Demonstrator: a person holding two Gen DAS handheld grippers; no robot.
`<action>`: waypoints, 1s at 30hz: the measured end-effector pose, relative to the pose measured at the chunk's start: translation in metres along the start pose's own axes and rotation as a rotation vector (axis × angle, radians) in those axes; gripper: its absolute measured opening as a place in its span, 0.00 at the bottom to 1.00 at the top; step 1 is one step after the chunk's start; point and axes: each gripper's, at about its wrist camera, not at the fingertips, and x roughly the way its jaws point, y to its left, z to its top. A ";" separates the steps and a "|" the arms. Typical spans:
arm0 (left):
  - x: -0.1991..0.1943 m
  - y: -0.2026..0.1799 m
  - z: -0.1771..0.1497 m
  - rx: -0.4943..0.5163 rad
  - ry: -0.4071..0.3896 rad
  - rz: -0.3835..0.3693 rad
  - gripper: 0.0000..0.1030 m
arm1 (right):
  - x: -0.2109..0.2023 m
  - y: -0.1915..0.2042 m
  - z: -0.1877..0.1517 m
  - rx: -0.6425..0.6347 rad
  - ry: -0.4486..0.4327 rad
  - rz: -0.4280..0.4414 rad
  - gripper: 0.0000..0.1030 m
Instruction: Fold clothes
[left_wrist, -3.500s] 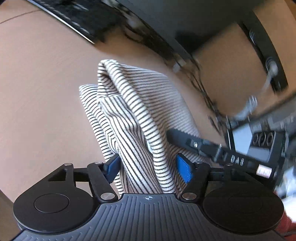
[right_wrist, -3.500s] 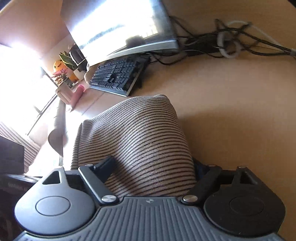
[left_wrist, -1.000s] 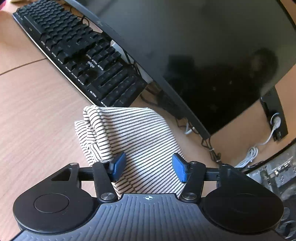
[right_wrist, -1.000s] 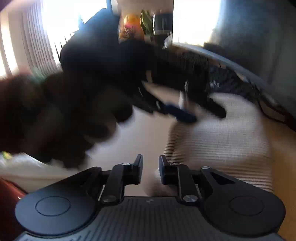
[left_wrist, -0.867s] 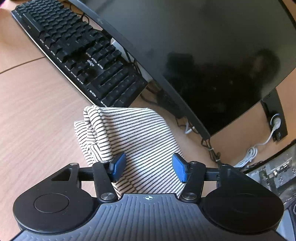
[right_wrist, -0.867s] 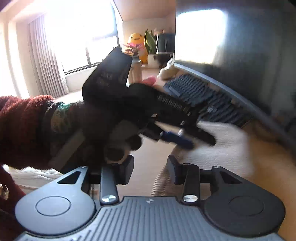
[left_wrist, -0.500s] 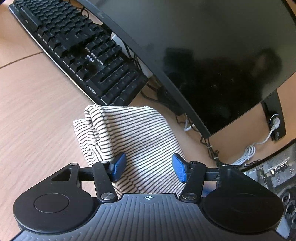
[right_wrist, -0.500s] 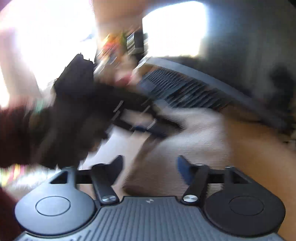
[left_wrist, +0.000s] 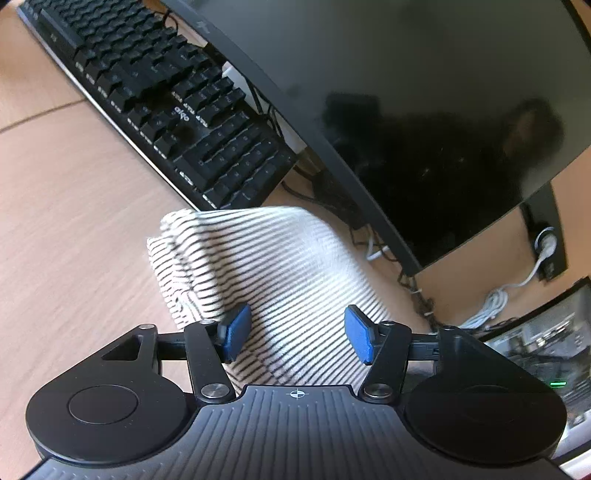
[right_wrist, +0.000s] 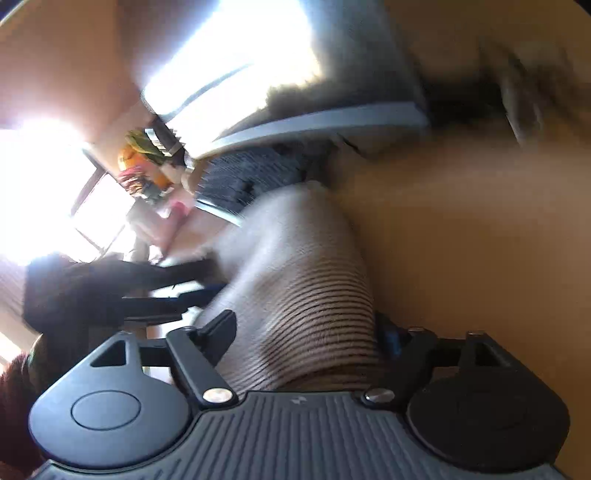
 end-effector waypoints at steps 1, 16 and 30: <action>0.000 0.000 0.000 0.004 0.001 0.004 0.68 | -0.008 0.011 0.004 -0.053 -0.034 0.016 0.66; -0.018 -0.039 0.008 0.146 -0.080 0.063 0.72 | -0.001 0.021 -0.016 -0.333 0.049 -0.257 0.66; 0.016 -0.012 0.021 0.208 0.005 0.113 0.63 | 0.047 0.092 -0.058 -0.583 0.126 -0.239 0.86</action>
